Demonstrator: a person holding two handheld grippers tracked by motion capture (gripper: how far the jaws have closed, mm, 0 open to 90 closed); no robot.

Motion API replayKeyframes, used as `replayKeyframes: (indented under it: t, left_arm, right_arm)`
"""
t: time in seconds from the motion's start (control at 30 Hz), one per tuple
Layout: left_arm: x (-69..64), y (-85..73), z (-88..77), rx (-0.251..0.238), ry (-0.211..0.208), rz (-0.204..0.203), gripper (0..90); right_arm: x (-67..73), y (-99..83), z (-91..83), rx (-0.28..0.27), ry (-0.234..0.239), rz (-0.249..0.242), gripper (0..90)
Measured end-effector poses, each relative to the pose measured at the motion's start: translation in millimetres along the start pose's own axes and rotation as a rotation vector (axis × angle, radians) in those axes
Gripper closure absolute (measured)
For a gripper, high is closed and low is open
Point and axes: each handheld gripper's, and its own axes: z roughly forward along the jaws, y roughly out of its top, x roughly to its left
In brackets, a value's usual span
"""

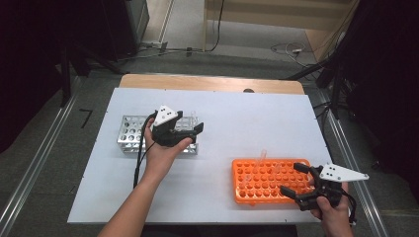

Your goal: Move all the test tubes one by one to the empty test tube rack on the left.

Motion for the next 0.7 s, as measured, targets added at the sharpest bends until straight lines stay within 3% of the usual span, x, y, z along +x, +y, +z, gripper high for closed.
replayKeyframes:
  t: [0.23,0.43,0.7]
  left_arm:
    - [-14.8,-3.1,-27.7,-0.020,-0.059,0.021,2.8]
    - [-29.7,-12.4,-48.3,-0.027,-0.099,0.032,0.0]
    - [-45.9,-26.6,-70.2,-0.031,-0.136,0.041,0.0]
  right_arm:
    - [-1.9,-0.8,8.8,0.023,-0.002,0.020,4.5]
    - [1.2,-0.5,17.1,0.053,-0.034,0.018,12.9]
    - [2.5,-1.4,26.0,0.087,-0.083,0.036,33.4]
